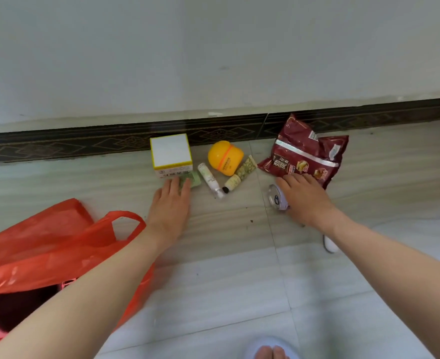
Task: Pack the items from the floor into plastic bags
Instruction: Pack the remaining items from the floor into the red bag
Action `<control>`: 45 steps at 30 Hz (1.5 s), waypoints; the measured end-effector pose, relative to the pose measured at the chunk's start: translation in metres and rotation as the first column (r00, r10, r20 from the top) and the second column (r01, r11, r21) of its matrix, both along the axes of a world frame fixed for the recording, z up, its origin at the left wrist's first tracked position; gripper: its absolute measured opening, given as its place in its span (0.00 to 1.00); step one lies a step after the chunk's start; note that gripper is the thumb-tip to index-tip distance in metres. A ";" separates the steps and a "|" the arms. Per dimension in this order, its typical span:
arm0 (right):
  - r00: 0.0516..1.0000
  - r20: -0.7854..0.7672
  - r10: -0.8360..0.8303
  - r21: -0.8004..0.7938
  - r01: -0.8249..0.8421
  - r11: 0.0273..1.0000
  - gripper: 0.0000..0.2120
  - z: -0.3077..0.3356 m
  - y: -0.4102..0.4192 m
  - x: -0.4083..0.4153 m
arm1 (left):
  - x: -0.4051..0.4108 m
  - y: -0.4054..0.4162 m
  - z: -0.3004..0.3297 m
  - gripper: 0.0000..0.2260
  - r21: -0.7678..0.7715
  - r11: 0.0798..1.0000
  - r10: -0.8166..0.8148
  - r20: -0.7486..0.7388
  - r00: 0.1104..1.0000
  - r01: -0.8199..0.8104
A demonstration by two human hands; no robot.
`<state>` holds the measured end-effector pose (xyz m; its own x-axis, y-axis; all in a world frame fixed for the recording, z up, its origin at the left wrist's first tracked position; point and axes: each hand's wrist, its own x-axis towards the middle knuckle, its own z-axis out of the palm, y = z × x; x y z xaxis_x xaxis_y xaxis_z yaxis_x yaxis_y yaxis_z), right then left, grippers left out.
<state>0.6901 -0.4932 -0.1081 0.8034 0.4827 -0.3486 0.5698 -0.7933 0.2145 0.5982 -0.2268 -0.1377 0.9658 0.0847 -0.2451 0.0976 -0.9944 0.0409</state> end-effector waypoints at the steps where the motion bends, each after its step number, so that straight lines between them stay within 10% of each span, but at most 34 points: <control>1: 1.000 0.012 0.029 0.001 -0.029 1.000 0.28 -0.002 0.000 0.001 | 0.003 0.001 -0.002 0.27 0.008 1.000 0.001 0.026 1.000 -0.001; 10: 0.990 0.122 0.070 0.369 -0.110 0.923 0.35 0.012 0.023 -0.031 | 0.008 0.009 -0.003 0.27 0.068 0.995 -0.070 0.035 0.997 0.068; 16: 0.958 -0.242 -0.155 0.717 0.284 0.637 0.19 0.042 0.057 -0.087 | -0.029 0.004 0.039 0.22 -0.169 0.985 -0.020 0.102 0.995 0.037; 20: 0.860 -0.477 -0.181 0.663 0.487 0.568 0.18 0.056 0.078 -0.133 | -0.103 0.017 0.082 0.18 -0.258 0.960 -0.020 0.320 0.947 0.108; 30: 0.837 -0.547 0.030 0.641 0.395 0.658 0.29 0.064 0.162 -0.216 | -0.290 0.077 0.076 0.19 -0.240 0.939 0.306 0.259 0.916 -0.246; 45: 0.803 -0.586 0.110 0.684 0.418 0.598 0.24 0.069 0.253 -0.233 | -0.306 0.144 0.081 0.12 0.054 0.868 0.393 0.533 0.749 -0.494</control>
<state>0.4567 -0.2398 -0.0393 0.6983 0.6535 -0.2920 0.2173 -0.5823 -0.7834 0.2925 -0.0828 -0.0563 0.7896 0.5278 0.3130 0.5464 -0.8369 0.0327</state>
